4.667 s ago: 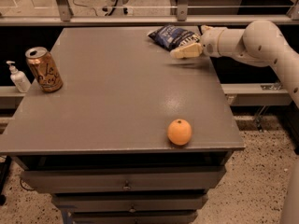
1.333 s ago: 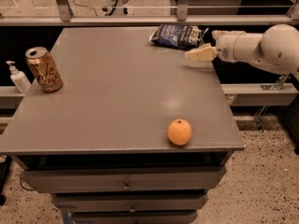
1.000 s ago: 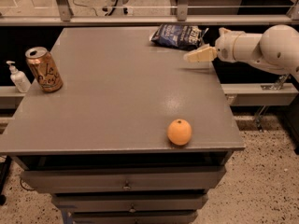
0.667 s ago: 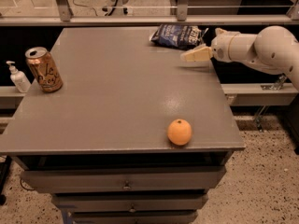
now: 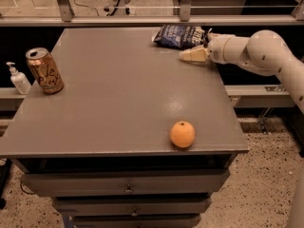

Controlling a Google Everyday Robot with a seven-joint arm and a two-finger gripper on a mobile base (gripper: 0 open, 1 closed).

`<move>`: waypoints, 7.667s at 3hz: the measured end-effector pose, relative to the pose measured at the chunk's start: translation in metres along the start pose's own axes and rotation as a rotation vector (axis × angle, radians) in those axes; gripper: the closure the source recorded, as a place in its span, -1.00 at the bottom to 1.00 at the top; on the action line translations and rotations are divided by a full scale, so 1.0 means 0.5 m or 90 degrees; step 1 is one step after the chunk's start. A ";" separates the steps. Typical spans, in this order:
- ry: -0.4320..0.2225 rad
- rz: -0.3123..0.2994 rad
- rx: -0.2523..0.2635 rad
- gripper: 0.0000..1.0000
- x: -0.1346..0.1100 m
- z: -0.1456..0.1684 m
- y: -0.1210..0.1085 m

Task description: Move blue chip bag near orange

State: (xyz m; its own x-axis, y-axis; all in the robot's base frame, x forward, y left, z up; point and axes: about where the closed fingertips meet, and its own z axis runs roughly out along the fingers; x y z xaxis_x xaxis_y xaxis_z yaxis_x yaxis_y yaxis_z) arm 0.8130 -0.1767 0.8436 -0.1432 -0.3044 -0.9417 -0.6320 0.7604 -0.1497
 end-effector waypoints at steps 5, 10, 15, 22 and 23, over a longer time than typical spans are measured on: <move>-0.091 -0.027 -0.006 1.00 -0.112 -0.056 0.019; -0.015 0.032 -0.399 1.00 -0.136 -0.388 0.274; -0.005 0.074 -0.489 1.00 -0.038 -0.476 0.490; 0.045 0.083 -0.388 -1.00 0.033 -0.480 0.383; 0.030 0.041 -0.291 -1.00 0.021 -0.482 0.286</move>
Offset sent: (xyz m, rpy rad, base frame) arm 0.0112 -0.0110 0.0074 0.0062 -0.0488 -0.0316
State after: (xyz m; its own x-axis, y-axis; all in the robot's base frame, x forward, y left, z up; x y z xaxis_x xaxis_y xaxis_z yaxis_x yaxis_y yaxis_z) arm 0.5377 -0.2094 0.8849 -0.2209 -0.2990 -0.9283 -0.8898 0.4515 0.0664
